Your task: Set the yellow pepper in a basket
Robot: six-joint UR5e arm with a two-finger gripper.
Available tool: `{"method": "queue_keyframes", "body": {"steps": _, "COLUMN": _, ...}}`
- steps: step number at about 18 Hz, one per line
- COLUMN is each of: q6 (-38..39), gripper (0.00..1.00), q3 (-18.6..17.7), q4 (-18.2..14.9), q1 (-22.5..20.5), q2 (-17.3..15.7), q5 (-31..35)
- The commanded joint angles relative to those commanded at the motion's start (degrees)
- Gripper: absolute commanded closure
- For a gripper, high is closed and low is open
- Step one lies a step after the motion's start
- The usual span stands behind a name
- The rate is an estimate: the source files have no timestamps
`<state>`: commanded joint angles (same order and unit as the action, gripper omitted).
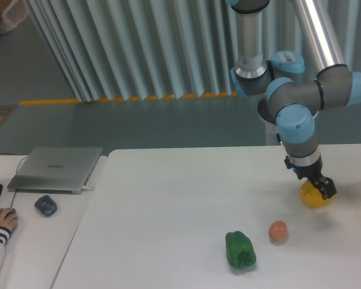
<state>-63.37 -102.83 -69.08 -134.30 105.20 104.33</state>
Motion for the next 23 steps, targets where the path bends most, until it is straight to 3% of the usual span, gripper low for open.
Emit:
{"method": "queue_keyframes", "body": {"steps": 5, "q6": -0.09, "gripper": 0.0, "q3": 0.0, "q4": 0.0, "q1": 0.0, "q2": 0.35, "q5": 0.09}}
{"method": "queue_keyframes", "body": {"steps": 8, "q6": -0.09, "gripper": 0.15, "q3": 0.09, "q4": 0.0, "q1": 0.09, "q2": 0.53, "q5": 0.09}}
{"method": "queue_keyframes", "body": {"steps": 10, "q6": 0.0, "gripper": 0.34, "q3": 0.18, "q4": -0.09, "q1": 0.09, "q2": 0.53, "q5": 0.09}}
{"method": "queue_keyframes", "body": {"steps": 16, "q6": -0.09, "gripper": 0.48, "q3": 1.93, "q4": -2.19, "q1": 0.09, "q2": 0.27, "q5": 0.09}}
{"method": "queue_keyframes", "body": {"steps": 19, "q6": -0.09, "gripper": 0.48, "q3": 5.0, "q4": -4.47, "q1": 0.0, "q2": 0.0, "q5": -0.52}}
{"method": "queue_keyframes", "body": {"steps": 23, "q6": -0.35, "gripper": 0.49, "q3": 13.87, "q4": -12.47, "q1": -0.35, "q2": -0.09, "q5": -2.36}}
